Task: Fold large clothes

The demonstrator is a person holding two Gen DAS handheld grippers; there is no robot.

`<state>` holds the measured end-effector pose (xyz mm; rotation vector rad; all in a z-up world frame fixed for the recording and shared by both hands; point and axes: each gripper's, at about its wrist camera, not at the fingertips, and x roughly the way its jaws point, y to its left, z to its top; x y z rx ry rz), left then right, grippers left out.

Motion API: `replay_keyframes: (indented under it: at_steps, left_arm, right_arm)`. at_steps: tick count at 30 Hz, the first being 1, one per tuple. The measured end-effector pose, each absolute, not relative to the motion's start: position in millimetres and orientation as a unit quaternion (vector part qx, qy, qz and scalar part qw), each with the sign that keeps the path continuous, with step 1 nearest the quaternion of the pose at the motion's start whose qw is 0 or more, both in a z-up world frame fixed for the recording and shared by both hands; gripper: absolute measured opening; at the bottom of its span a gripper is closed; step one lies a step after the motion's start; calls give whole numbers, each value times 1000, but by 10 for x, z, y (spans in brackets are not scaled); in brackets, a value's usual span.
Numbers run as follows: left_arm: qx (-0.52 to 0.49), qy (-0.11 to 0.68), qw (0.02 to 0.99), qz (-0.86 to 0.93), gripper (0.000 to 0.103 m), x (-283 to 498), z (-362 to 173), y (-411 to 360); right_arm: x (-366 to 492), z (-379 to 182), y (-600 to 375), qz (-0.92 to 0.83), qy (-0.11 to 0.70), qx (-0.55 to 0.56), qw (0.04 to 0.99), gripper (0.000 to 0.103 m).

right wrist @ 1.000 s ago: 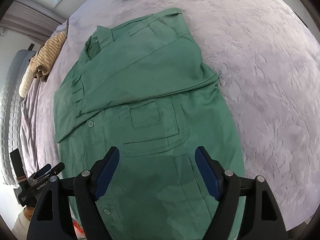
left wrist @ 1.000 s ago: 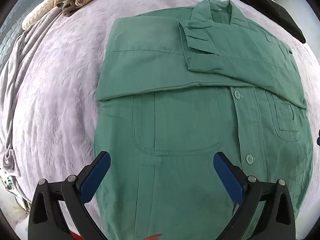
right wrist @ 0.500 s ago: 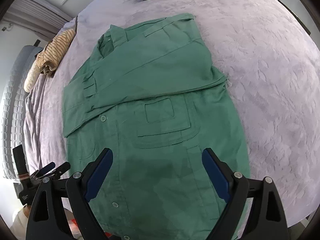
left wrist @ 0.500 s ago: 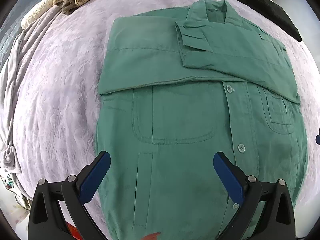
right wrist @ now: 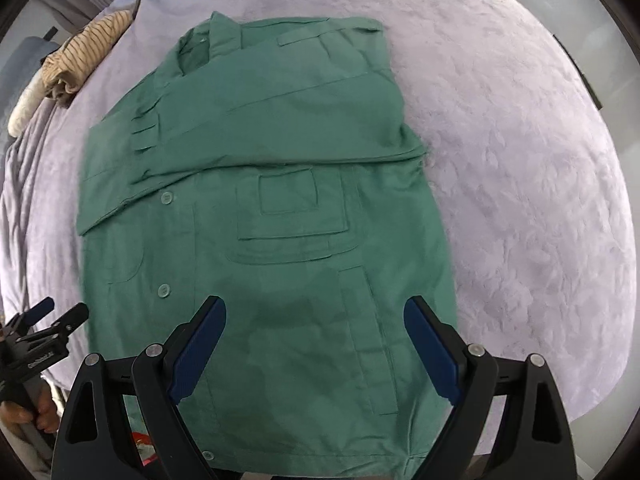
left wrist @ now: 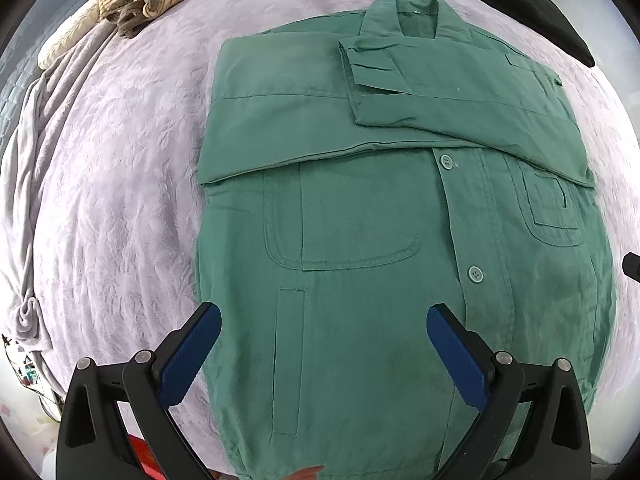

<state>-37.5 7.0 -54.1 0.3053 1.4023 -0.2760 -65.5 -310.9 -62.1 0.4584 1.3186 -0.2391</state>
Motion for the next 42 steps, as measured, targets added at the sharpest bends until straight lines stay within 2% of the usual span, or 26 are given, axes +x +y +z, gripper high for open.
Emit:
replay_keyframes:
  at_steps: [5, 8, 14, 42]
  left_arm:
    - [146, 636, 747, -129, 103, -416, -477, 12]
    - [148, 634, 748, -128, 103, -437, -447, -37]
    - [152, 631, 751, -120, 103, -466, -382, -112]
    - [105, 630, 766, -69, 103, -936, -130, -446]
  right_arm:
    - [-688, -500, -3061, -118, 572, 189, 789, 93]
    - [-670, -506, -3033, -128, 578, 164, 789, 103]
    - [-664, -428, -2958, -128, 567, 123, 805, 103]
    - [-908, -428, -3408, -55, 582, 140, 799, 103]
